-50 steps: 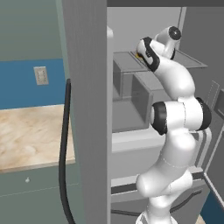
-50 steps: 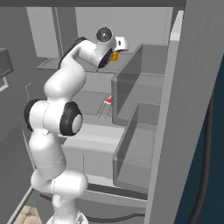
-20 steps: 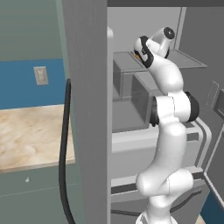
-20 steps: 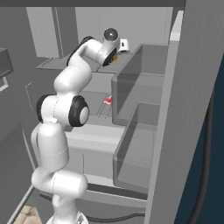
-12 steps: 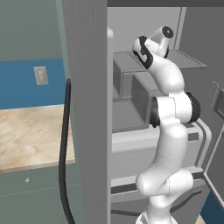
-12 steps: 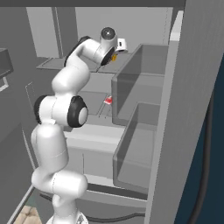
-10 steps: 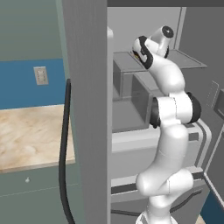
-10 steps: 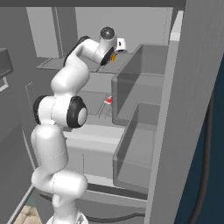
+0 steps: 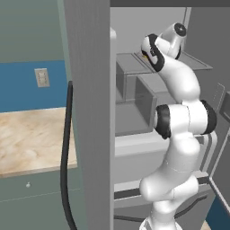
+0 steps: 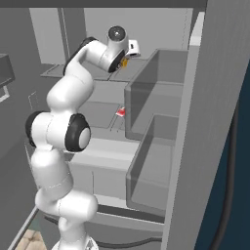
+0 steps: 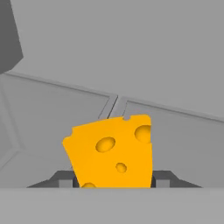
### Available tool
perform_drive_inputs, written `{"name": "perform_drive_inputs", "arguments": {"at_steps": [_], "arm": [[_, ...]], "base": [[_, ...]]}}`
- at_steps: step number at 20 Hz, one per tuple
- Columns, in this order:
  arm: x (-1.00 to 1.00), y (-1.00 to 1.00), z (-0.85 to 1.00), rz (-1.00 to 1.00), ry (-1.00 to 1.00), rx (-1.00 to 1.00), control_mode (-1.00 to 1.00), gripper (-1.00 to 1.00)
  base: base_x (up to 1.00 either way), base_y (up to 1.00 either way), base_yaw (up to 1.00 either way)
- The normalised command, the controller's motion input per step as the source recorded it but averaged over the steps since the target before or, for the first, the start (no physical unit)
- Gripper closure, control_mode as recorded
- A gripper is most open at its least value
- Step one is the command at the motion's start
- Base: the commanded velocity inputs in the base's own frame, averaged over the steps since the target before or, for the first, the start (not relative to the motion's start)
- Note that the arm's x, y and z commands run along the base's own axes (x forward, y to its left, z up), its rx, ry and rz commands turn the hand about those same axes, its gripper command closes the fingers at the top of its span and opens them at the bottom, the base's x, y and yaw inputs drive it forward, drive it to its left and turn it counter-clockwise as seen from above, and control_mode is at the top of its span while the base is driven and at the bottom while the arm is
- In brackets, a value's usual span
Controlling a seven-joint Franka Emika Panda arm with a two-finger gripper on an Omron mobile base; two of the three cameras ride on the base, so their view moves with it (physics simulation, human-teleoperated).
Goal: Pick the cheese from the fridge and the cheese grater from the cabinet and place them next to the salad bowl.
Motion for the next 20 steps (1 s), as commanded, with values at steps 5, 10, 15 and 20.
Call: {"name": "perform_drive_inputs", "arguments": {"at_steps": [5, 10, 15, 20], "arm": [[-0.9, 0.0, 0.15, -0.04, -0.05, 0.0, -1.0, 1.0], [-1.0, 0.0, 0.01, -0.09, -0.03, 0.0, -1.0, 1.0], [-1.0, 0.02, 0.29, -0.19, -0.05, 0.0, -1.0, 1.0], [-1.0, 0.09, 0.29, -0.19, 0.01, 0.01, -1.0, 1.0]], "base": [[0.0, 0.0, 0.0], [0.0, 0.0, 0.0], [0.0, 0.0, 0.0], [0.0, 0.0, 0.0]]}}
